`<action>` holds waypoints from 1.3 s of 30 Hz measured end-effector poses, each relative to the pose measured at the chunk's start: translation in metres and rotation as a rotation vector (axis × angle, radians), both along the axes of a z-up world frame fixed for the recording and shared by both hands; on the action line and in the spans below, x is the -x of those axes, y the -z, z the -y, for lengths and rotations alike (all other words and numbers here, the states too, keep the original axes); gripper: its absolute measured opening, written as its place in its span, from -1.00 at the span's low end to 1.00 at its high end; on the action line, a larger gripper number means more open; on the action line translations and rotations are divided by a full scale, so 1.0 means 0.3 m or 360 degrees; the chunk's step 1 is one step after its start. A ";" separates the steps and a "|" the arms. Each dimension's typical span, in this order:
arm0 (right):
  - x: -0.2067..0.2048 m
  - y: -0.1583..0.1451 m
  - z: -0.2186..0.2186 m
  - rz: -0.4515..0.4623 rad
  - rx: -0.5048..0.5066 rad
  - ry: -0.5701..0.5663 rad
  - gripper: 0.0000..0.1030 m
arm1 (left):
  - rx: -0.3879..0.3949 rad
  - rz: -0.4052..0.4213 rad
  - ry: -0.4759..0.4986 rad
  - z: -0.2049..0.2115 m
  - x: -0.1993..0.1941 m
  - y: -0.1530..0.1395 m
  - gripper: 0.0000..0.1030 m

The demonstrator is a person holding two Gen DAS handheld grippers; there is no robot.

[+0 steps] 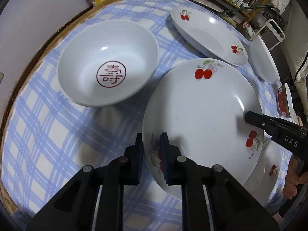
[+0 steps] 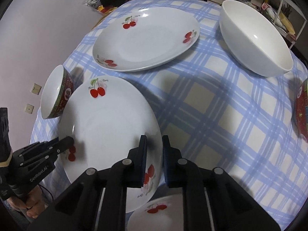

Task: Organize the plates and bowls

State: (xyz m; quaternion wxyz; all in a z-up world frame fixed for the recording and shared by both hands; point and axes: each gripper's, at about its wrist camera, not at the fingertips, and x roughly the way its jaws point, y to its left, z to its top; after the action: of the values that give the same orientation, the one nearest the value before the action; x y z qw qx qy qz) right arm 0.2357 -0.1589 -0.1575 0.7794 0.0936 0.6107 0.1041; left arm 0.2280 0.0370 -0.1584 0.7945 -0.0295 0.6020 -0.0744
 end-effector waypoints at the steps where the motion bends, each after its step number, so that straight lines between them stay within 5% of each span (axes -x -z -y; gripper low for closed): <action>1: 0.005 -0.008 0.002 0.0008 0.0001 0.0002 -0.68 | -0.0006 0.0003 0.0003 0.003 0.003 -0.006 -0.67; 20: 0.248 -0.177 0.176 0.0110 -0.0030 0.0216 -0.68 | -0.0081 0.0159 0.0254 0.172 0.156 -0.201 -0.66; 39: 0.531 -0.184 0.353 0.0122 0.0027 0.0366 -0.68 | -0.0091 0.0178 0.0417 0.373 0.358 -0.179 -0.63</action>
State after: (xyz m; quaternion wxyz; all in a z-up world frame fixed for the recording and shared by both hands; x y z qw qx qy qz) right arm 0.0764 -0.2648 -0.1021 0.8097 0.1523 0.5665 0.0125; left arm 0.1205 -0.0751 -0.1047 0.8108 0.0763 0.5572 -0.1620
